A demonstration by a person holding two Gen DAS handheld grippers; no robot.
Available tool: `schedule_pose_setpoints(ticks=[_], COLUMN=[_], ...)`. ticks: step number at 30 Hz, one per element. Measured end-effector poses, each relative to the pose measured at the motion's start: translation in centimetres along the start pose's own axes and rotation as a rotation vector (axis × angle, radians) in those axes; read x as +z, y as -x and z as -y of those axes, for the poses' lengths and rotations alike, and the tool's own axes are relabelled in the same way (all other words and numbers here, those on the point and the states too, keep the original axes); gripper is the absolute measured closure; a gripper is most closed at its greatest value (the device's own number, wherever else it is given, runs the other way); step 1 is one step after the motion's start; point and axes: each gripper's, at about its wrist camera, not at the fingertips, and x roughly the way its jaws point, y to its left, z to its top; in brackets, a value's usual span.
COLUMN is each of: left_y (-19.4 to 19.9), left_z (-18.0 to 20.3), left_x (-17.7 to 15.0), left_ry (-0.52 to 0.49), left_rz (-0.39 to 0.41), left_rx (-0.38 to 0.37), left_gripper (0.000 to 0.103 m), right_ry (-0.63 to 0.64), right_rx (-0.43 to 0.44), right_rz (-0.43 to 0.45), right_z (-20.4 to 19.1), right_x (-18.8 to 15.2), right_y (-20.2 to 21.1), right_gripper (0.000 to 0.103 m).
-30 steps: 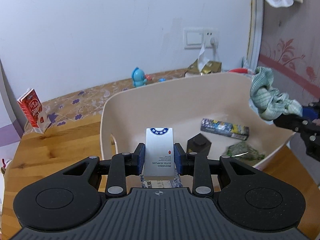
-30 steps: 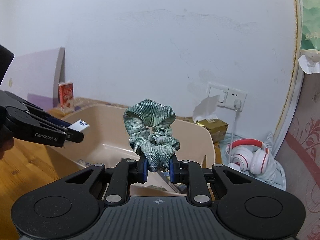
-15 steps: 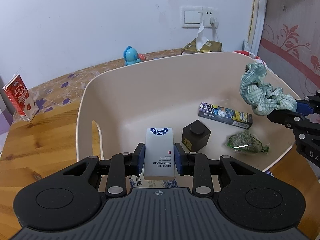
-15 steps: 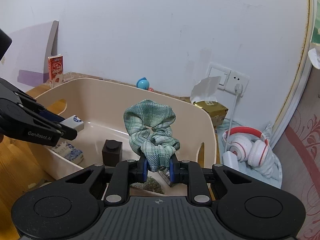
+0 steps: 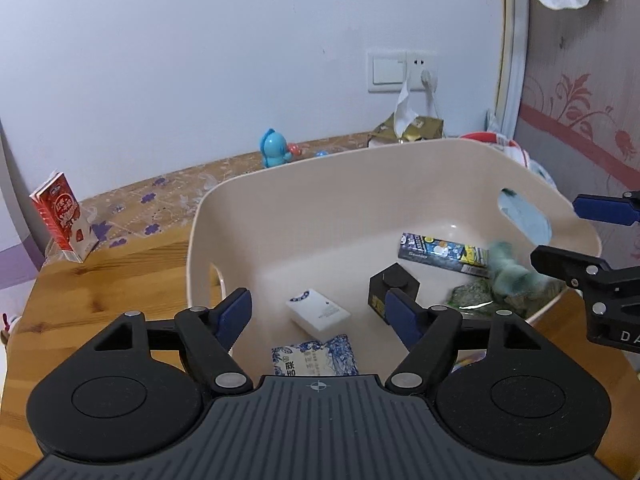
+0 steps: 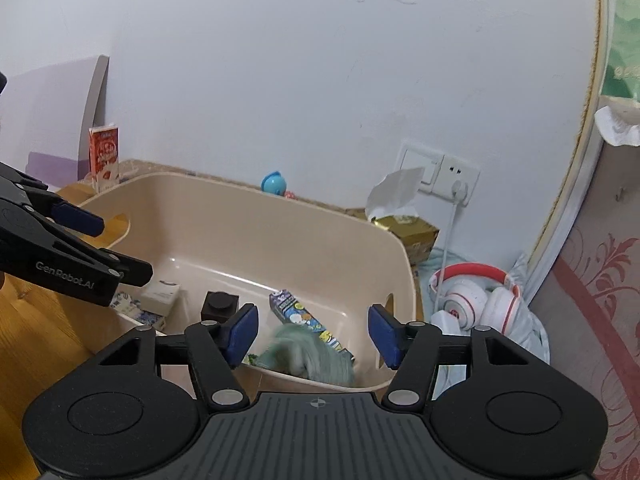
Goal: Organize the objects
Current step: 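Carry the white box and scrunchie into the bin and release both, then grasp the wooden clip with left gripper while right gripper grasps the purple box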
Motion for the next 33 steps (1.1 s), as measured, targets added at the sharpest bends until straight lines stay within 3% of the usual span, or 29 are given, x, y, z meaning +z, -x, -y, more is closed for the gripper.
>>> schedule_pose_setpoints(ticks=[8, 15, 27, 33], left_y=[2.9, 5.1, 7.0, 5.8], left_z=[-0.8, -1.3, -1.6, -1.1], left_x=[-1.1, -3.0, -5.9, -7.9], left_ry=[0.037, 0.054, 0.058, 0.035], left_rz=[0.055, 0.077, 0.053, -0.013], left_rx=[0.032, 0.033, 0.009, 0.002], left_gripper=[0.022, 0.019, 0.017, 0.017], right_ry=[-0.014, -0.013, -0.011, 0.003], right_rx=[-0.003, -0.006, 0.0, -0.001], right_rz=[0.037, 0.035, -0.039, -0.089], right_z=[0.0, -0.5, -1.1, -1.4], right_x=[-0.4, -1.7, -5.1, -6.8], right_y=[2.6, 4.3, 4.9, 4.2], right_gripper=[0.013, 0.007, 0.004, 0.004])
